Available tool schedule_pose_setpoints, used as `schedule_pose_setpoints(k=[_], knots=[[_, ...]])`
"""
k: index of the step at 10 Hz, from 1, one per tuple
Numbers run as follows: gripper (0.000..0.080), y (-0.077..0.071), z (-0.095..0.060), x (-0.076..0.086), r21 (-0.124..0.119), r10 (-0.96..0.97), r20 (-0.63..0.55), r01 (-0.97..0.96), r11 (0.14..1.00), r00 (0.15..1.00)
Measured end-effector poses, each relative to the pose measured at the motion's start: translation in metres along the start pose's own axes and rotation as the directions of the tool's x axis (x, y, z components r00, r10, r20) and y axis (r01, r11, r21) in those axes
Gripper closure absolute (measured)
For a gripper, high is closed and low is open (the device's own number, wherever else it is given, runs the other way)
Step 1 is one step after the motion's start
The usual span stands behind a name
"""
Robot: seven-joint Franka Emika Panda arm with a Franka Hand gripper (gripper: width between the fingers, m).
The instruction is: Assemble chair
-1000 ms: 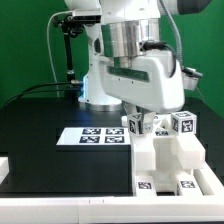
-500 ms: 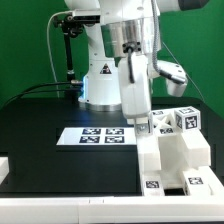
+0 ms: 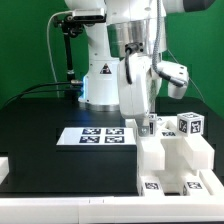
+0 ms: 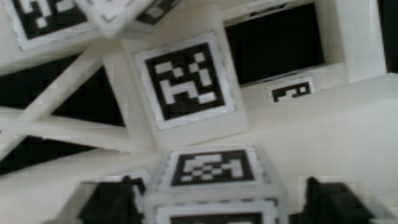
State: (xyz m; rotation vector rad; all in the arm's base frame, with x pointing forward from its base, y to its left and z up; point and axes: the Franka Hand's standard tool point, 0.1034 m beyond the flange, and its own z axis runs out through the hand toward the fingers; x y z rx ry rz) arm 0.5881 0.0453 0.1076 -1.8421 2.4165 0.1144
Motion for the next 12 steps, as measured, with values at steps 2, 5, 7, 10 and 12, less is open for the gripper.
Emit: schedule_pose_setpoints(k=[2,5,7,10,12], knots=[[0.0174,0.000,0.000,0.000,0.000,-0.027,0.000,0.027,1.000,1.000],[0.0151,-0.001,-0.023,-0.004,0.004,-0.248,0.038,0.248,0.969,0.968],[0.0150,-0.001,-0.053,-0.016,0.016,-0.293,0.076,0.293,0.956,0.953],[0.0150,-0.001,-0.055,-0.017,0.020,-0.302,0.077,0.301,0.953,0.950],[0.0150,-0.001,-0.054,-0.016,0.019,-0.302,0.077,0.301,0.953,0.950]])
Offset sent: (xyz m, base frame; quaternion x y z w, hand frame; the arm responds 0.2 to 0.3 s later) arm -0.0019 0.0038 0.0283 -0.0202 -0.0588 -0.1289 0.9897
